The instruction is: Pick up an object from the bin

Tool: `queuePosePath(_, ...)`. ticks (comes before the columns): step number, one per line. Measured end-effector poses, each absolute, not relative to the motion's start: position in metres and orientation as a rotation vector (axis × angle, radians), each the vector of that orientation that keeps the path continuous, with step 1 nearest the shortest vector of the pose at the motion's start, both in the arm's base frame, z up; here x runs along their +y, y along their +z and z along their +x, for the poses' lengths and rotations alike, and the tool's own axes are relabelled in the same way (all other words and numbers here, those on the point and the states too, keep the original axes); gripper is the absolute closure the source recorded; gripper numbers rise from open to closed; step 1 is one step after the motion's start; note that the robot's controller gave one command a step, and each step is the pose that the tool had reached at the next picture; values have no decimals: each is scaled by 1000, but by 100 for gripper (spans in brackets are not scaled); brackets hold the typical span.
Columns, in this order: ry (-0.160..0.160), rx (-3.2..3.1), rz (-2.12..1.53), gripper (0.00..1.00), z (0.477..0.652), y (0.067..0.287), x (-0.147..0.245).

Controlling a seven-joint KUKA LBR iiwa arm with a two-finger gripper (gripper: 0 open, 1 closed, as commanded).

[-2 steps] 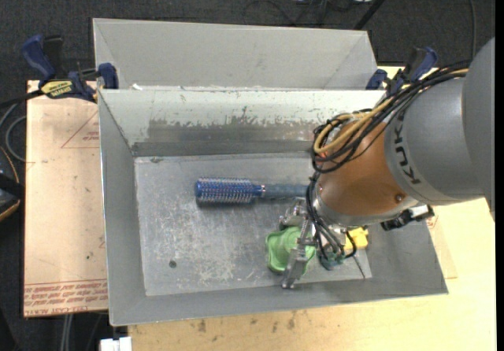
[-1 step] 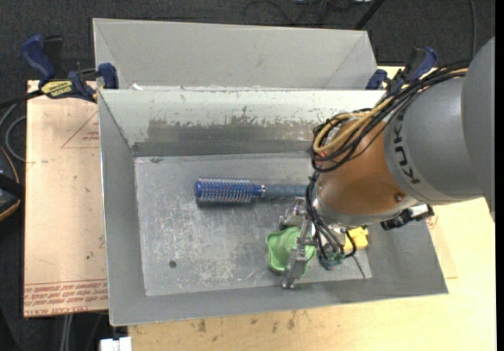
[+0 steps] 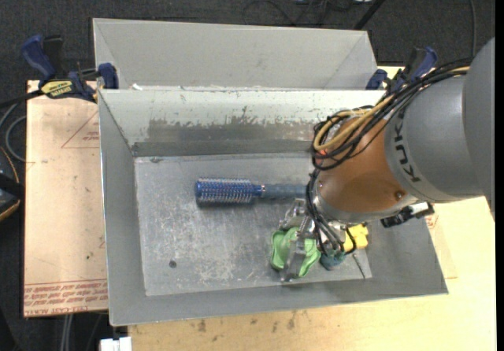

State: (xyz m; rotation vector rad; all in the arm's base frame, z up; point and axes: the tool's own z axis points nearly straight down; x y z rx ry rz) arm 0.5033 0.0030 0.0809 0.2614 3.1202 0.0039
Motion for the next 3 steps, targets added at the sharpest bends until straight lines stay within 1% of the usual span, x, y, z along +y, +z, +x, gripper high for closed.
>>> queuePosePath(1,3,3124,260,100,505,140,3)
queuePosePath(2,2,3126,258,100,506,164,4)
queuePosePath(3,2,3126,256,100,507,196,4)
